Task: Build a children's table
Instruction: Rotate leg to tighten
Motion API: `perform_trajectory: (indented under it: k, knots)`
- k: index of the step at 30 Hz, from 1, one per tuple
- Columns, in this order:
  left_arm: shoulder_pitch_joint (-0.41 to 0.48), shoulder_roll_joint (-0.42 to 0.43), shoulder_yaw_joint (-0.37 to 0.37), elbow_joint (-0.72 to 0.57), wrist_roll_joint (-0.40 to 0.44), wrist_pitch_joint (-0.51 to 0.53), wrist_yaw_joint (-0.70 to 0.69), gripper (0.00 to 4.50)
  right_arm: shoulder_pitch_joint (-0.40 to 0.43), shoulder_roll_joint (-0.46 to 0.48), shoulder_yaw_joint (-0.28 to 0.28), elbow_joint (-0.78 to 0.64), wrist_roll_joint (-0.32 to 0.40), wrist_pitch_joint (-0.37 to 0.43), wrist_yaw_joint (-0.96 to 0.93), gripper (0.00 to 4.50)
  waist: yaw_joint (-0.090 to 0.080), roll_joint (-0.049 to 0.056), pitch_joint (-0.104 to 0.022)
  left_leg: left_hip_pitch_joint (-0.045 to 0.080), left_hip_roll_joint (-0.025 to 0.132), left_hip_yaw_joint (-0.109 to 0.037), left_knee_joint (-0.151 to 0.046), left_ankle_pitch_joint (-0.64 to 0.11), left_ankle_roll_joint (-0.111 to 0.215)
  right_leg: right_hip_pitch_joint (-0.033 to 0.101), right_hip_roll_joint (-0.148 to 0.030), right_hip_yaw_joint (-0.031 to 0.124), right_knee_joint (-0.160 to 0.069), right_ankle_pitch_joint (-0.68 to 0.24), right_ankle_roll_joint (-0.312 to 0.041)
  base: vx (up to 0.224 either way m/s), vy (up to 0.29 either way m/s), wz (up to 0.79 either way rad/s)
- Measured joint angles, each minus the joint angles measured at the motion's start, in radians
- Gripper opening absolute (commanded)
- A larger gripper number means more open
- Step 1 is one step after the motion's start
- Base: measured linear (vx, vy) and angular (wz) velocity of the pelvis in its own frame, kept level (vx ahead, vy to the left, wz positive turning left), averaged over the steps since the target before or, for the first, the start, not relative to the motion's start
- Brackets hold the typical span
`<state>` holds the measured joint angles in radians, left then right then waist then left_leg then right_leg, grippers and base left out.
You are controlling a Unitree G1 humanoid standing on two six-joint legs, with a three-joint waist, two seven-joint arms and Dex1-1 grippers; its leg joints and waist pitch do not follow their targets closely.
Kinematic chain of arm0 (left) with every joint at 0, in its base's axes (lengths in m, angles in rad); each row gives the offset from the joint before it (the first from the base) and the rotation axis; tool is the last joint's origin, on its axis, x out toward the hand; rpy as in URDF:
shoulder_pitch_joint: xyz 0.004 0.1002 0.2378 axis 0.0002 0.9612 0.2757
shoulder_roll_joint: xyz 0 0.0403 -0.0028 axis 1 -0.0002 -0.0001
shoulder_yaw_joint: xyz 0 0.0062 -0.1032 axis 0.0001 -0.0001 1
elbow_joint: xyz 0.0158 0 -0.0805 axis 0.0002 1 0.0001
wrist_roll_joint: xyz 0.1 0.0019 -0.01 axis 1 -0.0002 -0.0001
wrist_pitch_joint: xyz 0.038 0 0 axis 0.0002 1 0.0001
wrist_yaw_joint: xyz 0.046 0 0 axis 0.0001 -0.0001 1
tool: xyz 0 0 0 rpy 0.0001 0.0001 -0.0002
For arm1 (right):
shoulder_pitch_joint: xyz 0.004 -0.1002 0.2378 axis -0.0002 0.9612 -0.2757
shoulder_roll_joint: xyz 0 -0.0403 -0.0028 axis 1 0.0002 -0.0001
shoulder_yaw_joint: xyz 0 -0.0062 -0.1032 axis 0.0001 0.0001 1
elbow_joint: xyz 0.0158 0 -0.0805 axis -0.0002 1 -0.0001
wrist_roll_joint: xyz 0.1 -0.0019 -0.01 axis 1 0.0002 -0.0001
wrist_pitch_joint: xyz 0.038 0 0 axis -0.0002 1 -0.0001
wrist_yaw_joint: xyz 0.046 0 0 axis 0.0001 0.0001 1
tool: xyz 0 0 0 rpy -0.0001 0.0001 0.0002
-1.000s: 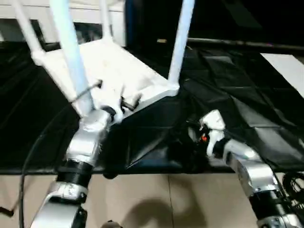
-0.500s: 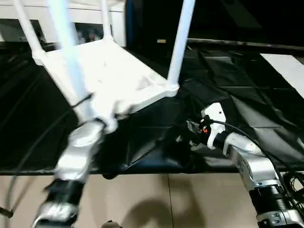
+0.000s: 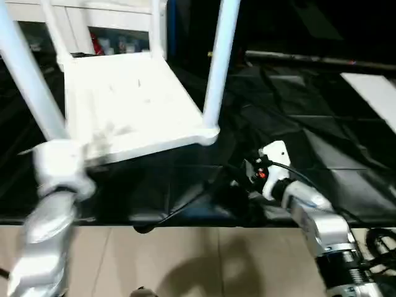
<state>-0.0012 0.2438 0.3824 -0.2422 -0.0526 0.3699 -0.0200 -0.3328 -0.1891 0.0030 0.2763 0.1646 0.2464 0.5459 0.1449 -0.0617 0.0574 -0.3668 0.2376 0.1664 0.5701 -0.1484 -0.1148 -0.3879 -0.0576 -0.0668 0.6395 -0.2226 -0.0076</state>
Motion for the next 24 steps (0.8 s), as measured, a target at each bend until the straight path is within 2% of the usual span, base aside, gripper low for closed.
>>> perform_trajectory:
  k: [3, 6, 8, 11, 19, 24]
  knots:
    - [0.027, -0.012, 0.07, -0.027, 0.003, -0.004, 0.052, 4.43, 0.023, 0.009, -0.008, -0.009, 0.003, -0.009, -0.03, 3.52, 0.003, -0.005, -0.003, 0.0, 0.0, -0.001, 0.0, 0.0, 0.0, 0.001, 0.0, 0.0, -0.002, 0.001, 0.001, 0.0, 0.0, 0.0]
    - [0.061, -0.037, 0.077, -0.102, 0.003, -0.035, 0.056, 4.43, 0.063, 0.014, -0.021, -0.04, 0.018, -0.009, -0.046, 3.52, 0.009, -0.005, -0.003, 0.0, 0.0, -0.001, 0.0, 0.0, 0.0, 0.004, 0.0, 0.0, -0.007, 0.004, 0.003, 0.0, 0.0, 0.0]
    - [0.087, -0.073, 0.012, -0.201, -0.014, -0.071, 0.031, 4.43, 0.096, 0.024, -0.025, -0.092, 0.027, -0.01, -0.047, 3.52, 0.017, -0.006, -0.004, 0.0, 0.0, 0.0, 0.0, -0.001, 0.001, 0.005, 0.0, 0.001, -0.01, 0.006, 0.004, 0.0, 0.0, 0.0]
    - [0.071, -0.081, -0.08, -0.224, -0.01, -0.069, 0.018, 4.43, 0.097, 0.053, -0.014, -0.125, 0.032, -0.014, -0.049, 3.52, 0.02, -0.007, -0.005, 0.001, 0.0, 0.0, -0.002, -0.001, 0.001, 0.004, 0.0, 0.001, -0.01, 0.007, 0.005, 0.0, 0.0, 0.0]
    - [-0.001, -0.079, -0.113, -0.151, 0.02, -0.029, 0.025, 4.43, 0.081, 0.064, 0.006, -0.123, 0.031, -0.025, -0.065, 3.52, 0.012, -0.007, -0.005, 0.001, -0.001, -0.001, -0.002, 0.0, 0.001, 0.004, 0.0, 0.001, -0.01, 0.008, 0.006, 0.0, 0.0, 0.0]
    - [0.006, -0.068, -0.137, -0.152, 0.026, -0.029, 0.016, 4.43, 0.073, 0.054, 0.038, -0.122, -0.028, -0.069, -0.084, 3.52, 0.011, -0.007, -0.005, 0.0, -0.001, 0.0, -0.002, -0.001, 0.001, 0.003, 0.0, 0.001, -0.01, 0.008, 0.006, 0.0, 0.0, 0.0]
